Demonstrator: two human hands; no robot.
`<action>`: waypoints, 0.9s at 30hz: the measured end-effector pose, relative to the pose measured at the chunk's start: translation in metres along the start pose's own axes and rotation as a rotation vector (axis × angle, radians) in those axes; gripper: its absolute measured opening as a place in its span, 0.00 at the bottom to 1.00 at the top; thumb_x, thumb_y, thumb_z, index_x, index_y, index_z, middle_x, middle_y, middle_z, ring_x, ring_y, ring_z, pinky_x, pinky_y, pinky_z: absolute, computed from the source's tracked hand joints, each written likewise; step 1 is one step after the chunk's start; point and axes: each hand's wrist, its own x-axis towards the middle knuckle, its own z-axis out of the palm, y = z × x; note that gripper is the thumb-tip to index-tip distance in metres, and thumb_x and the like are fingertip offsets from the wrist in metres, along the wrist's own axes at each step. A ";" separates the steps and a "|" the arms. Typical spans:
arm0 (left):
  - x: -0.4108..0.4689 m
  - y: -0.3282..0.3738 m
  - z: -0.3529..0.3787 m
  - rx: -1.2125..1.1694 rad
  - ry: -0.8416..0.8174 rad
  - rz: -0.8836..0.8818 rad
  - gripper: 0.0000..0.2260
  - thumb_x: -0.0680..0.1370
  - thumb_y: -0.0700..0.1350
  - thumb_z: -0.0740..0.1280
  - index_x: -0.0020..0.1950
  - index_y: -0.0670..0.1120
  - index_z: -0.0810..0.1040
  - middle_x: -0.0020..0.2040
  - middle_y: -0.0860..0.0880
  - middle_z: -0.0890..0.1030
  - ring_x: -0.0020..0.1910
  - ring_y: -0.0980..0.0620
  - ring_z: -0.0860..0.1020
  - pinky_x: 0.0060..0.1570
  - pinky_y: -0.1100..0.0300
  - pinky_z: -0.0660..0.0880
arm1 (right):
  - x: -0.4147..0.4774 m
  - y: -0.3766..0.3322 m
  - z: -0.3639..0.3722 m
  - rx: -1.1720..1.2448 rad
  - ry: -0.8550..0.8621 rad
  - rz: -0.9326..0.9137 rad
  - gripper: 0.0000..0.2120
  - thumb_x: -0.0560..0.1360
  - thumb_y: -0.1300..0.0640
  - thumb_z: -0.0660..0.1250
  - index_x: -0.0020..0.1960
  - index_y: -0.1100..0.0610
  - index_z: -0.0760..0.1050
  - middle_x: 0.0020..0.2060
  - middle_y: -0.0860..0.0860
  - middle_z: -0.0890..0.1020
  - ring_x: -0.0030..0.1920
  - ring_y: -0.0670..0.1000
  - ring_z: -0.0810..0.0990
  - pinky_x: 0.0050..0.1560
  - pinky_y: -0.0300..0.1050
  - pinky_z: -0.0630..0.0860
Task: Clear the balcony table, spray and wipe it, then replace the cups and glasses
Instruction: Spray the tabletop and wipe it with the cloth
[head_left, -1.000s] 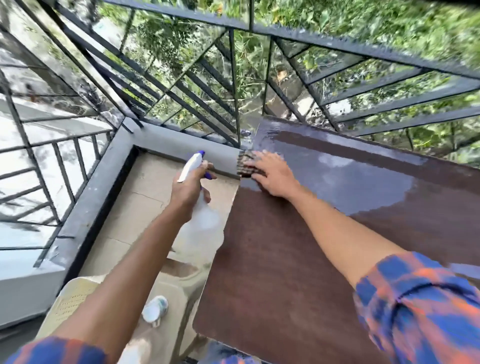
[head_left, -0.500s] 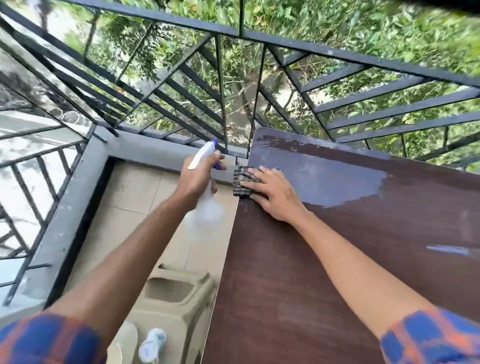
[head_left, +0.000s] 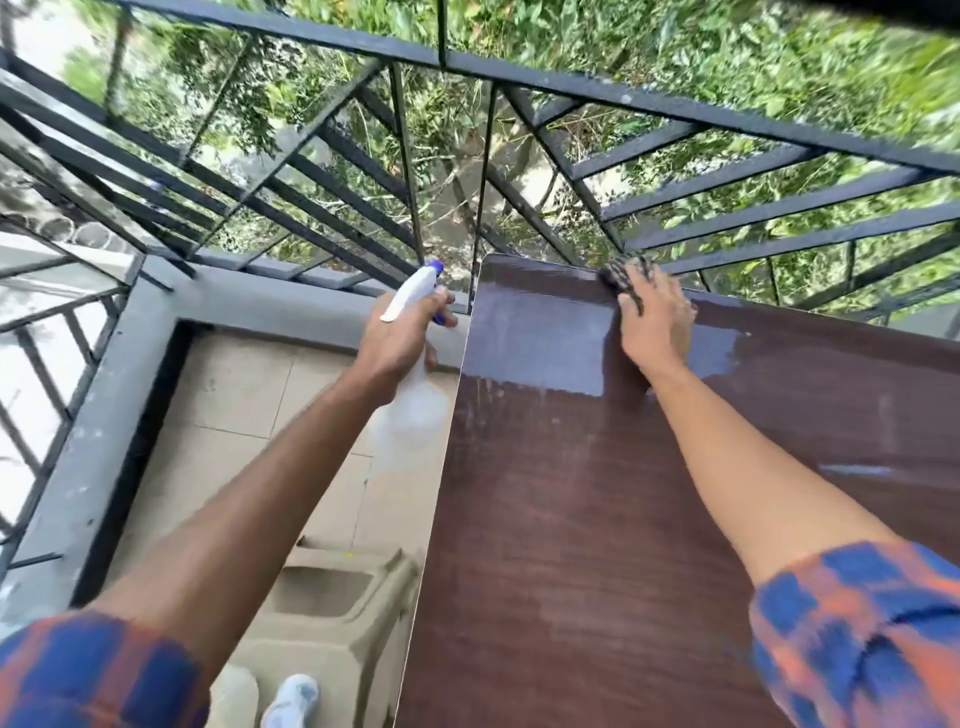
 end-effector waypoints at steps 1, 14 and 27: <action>-0.002 -0.001 0.001 0.008 -0.010 -0.002 0.14 0.82 0.49 0.65 0.55 0.39 0.82 0.48 0.43 0.84 0.22 0.45 0.70 0.30 0.55 0.70 | -0.002 0.025 -0.010 -0.017 0.037 0.086 0.23 0.84 0.49 0.57 0.78 0.42 0.63 0.81 0.50 0.59 0.80 0.56 0.55 0.79 0.60 0.52; -0.042 0.005 0.019 0.038 -0.041 0.047 0.09 0.81 0.47 0.67 0.56 0.46 0.83 0.42 0.44 0.81 0.21 0.48 0.70 0.24 0.61 0.69 | -0.121 -0.077 0.039 -0.117 -0.267 -0.597 0.25 0.82 0.52 0.62 0.78 0.45 0.64 0.80 0.51 0.62 0.79 0.60 0.59 0.77 0.62 0.57; -0.119 -0.006 0.046 0.099 -0.019 0.056 0.11 0.82 0.45 0.67 0.53 0.36 0.82 0.44 0.43 0.82 0.24 0.48 0.71 0.26 0.59 0.70 | -0.072 0.121 -0.048 -0.053 0.082 0.436 0.28 0.81 0.54 0.59 0.80 0.50 0.58 0.80 0.58 0.57 0.78 0.64 0.57 0.75 0.64 0.56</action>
